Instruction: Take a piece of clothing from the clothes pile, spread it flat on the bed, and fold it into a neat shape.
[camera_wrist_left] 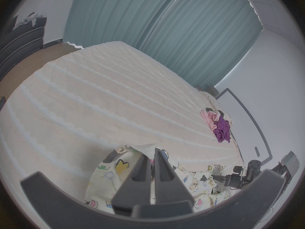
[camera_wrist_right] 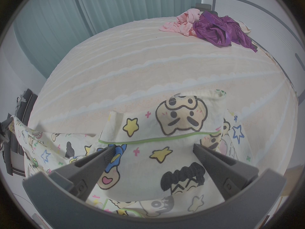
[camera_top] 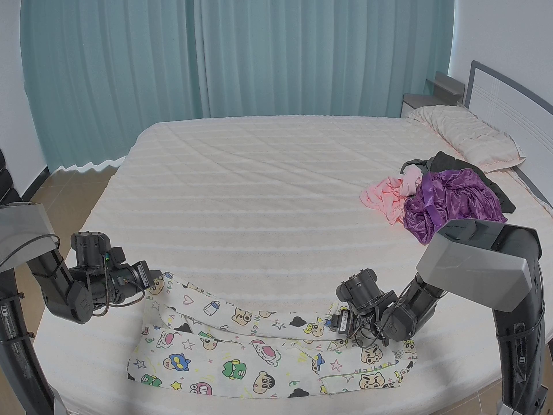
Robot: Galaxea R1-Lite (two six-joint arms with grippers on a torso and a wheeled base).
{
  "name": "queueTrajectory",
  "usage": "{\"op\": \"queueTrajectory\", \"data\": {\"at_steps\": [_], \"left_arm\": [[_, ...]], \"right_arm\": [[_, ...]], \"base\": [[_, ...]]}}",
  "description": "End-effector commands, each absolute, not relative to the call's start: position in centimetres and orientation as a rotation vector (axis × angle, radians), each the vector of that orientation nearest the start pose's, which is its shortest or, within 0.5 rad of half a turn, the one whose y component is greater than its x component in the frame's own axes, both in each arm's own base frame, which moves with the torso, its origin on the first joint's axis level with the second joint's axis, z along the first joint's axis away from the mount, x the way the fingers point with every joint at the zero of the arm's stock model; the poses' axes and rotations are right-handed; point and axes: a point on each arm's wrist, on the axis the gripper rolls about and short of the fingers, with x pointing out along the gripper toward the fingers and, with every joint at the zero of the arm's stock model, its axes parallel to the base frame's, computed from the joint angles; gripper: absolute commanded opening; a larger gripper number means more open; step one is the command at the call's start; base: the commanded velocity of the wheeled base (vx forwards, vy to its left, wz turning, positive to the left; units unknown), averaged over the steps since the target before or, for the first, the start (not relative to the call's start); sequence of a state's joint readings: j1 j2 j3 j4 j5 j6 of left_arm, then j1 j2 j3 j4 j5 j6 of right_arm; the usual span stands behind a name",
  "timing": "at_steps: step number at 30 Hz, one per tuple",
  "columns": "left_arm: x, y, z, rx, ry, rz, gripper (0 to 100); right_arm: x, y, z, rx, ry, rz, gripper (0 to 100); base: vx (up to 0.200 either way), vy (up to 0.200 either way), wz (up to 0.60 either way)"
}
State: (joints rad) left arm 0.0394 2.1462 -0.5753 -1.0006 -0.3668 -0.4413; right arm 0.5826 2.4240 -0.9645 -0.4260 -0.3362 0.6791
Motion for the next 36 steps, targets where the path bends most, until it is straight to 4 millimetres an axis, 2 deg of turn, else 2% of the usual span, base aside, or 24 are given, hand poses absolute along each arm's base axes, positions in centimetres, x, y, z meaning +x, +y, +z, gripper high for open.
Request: {"op": "queueTrajectory", "data": {"at_steps": [1,4,7,13,15,22,33,34,36], "left_arm": [[32.1,0.5,2.2,-0.546,0.626,-0.198,0],[31.3,0.7,1.8,-0.542,0.644,-0.194,0],[29.3,1.4,0.7,-0.512,0.683,-0.173,0],[27.4,2.2,-2.6,-0.434,0.791,-0.15,0],[27.3,2.2,-3.7,-0.43,0.819,-0.14,0],[27.2,2.3,-5.4,-0.37,0.829,-0.092,0],[26.5,2.3,-5.7,-0.287,0.854,-0.084,0],[26.5,2.3,-5.8,-0.285,0.855,-0.078,100],[26.5,2.3,-5.8,-0.283,0.858,-0.074,100]], "right_arm": [[31.5,19.9,-5.5,0.169,0.941,-0.097,100],[31.5,19.9,-5.5,0.169,0.941,-0.097,100],[31.5,19.9,-5.5,0.169,0.941,-0.097,100],[31.5,19.9,-5.5,0.168,0.943,-0.097,100],[31.5,19.9,-5.5,0.168,0.943,-0.097,100],[31.5,19.9,-5.5,0.167,0.944,-0.098,100],[31.4,19.9,-5.5,0.164,0.945,-0.096,100],[31.3,19.8,-5.5,0.164,0.946,-0.096,100],[31.3,19.8,-5.5,0.163,0.948,-0.097,100]], "base": [[0.0,0.0,0.0],[0.0,0.0,0.0],[0.0,0.0,0.0],[0.0,0.0,0.0],[0.0,0.0,0.0],[0.0,0.0,0.0],[0.0,0.0,0.0],[0.0,0.0,0.0],[0.0,0.0,0.0]]}}
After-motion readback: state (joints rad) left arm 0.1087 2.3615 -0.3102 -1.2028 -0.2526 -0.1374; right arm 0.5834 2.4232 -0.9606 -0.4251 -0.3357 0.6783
